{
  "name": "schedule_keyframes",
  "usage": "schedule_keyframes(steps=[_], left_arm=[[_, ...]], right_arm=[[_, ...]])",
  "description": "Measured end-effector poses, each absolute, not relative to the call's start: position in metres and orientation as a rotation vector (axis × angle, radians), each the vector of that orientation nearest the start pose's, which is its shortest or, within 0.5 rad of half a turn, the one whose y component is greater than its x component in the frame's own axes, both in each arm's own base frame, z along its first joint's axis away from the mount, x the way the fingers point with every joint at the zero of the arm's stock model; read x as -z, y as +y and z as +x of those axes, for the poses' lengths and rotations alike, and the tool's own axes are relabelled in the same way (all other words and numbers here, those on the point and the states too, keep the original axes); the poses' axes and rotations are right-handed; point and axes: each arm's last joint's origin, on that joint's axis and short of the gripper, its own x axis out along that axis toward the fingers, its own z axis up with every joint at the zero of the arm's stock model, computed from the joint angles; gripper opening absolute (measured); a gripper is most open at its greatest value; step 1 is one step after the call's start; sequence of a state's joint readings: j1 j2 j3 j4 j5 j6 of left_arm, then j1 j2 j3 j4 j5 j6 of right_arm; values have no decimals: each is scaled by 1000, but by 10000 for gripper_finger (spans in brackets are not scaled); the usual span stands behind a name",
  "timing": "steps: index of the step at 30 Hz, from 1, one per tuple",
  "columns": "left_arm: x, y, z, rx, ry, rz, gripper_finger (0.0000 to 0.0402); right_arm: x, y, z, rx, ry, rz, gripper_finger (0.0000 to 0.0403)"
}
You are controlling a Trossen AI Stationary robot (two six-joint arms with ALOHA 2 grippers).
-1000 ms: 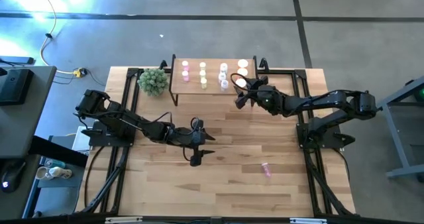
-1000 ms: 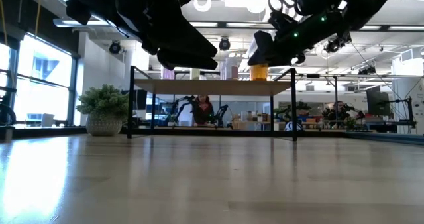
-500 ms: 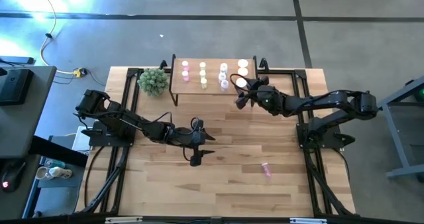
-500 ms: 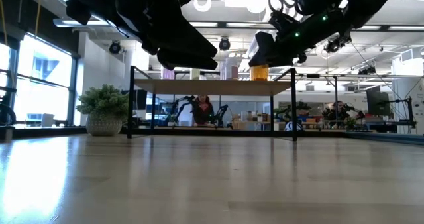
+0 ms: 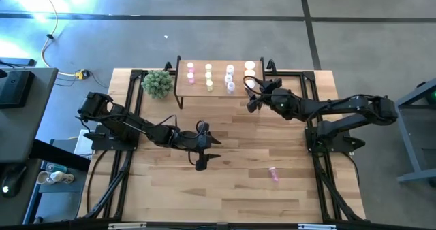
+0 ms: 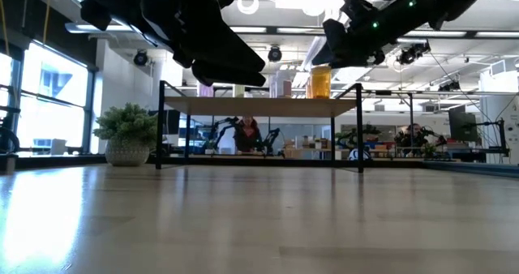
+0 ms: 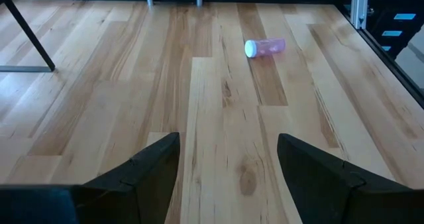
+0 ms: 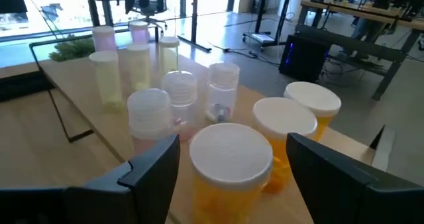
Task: Pick and place medicine bottles onto shelf by color
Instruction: Adjust the transparent bottle on the shelf
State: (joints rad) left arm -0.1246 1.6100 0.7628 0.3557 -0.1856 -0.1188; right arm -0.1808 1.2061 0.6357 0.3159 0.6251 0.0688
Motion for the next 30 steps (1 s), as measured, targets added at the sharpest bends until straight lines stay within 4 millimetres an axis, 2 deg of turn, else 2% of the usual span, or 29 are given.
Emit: schedule_keyframes(steps=[8,14,20,24,30], left_arm=[[-178,-35,320,-88,482,-39,243],[-178,-35,320,-84,483,-21,243],[-178,-35,320,-84,483,-22,243],[-177,-35,320,-84,492,-22,243],[-181,-34,303,-103,635,-47,243]], right_arm=[[-259,-44,229,751,229,35,268],[-267,-19,209,583,251,188,268],[-260,6,197,393,377,367,268],[-251,22,193,339,475,429,268],[-245,44,189,268,537,461,268]])
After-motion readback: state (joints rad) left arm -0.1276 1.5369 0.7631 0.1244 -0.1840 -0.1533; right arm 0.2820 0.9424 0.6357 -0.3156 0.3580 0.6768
